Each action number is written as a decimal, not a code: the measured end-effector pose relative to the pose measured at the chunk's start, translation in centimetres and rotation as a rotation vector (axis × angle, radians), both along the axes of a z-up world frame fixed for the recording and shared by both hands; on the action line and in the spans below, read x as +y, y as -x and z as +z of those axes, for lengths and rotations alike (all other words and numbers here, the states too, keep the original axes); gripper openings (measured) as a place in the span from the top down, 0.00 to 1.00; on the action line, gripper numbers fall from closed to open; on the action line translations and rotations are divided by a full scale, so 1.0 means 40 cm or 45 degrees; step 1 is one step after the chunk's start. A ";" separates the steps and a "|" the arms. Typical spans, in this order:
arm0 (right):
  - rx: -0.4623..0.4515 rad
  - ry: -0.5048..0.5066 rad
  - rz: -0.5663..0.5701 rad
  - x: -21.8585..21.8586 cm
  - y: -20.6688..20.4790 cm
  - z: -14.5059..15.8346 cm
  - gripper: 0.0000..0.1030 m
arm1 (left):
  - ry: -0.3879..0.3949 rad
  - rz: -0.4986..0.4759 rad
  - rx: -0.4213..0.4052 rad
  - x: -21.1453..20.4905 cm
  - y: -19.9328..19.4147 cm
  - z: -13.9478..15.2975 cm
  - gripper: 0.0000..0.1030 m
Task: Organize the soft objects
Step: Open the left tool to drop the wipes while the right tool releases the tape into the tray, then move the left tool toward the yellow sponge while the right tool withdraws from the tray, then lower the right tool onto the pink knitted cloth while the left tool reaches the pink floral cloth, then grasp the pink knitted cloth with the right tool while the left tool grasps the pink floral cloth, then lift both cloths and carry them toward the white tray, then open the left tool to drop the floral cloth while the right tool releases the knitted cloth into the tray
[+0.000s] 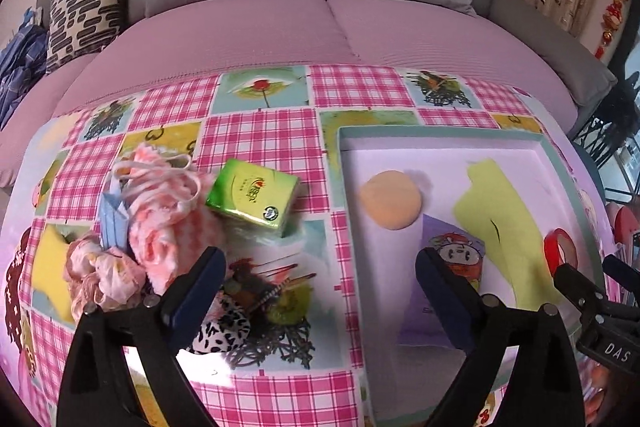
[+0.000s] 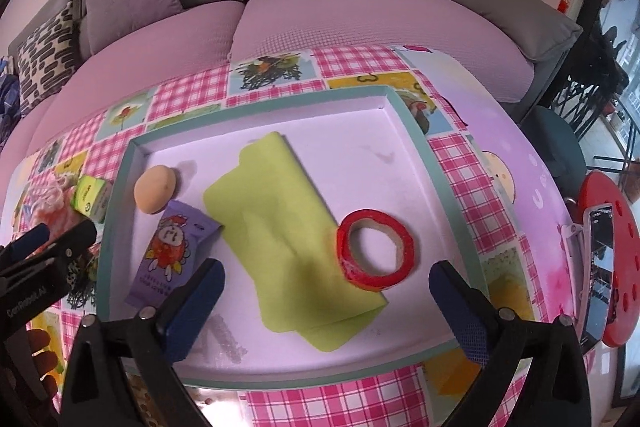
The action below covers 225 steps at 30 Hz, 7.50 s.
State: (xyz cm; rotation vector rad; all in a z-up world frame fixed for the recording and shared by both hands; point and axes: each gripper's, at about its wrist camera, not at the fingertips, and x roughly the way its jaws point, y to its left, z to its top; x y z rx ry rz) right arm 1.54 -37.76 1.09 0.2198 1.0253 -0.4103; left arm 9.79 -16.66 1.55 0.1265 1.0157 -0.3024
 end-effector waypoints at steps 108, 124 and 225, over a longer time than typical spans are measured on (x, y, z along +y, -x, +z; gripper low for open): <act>-0.656 -0.131 0.535 0.521 -0.120 0.210 0.97 | 0.274 0.228 0.021 0.464 -0.053 0.081 0.74; -0.814 -0.217 0.573 0.505 -0.042 0.322 0.97 | 0.270 0.248 -0.052 0.490 -0.034 0.131 0.74; -0.104 -0.174 0.005 -0.013 -0.048 -0.003 0.00 | -0.011 0.076 0.017 0.040 -0.055 0.042 0.04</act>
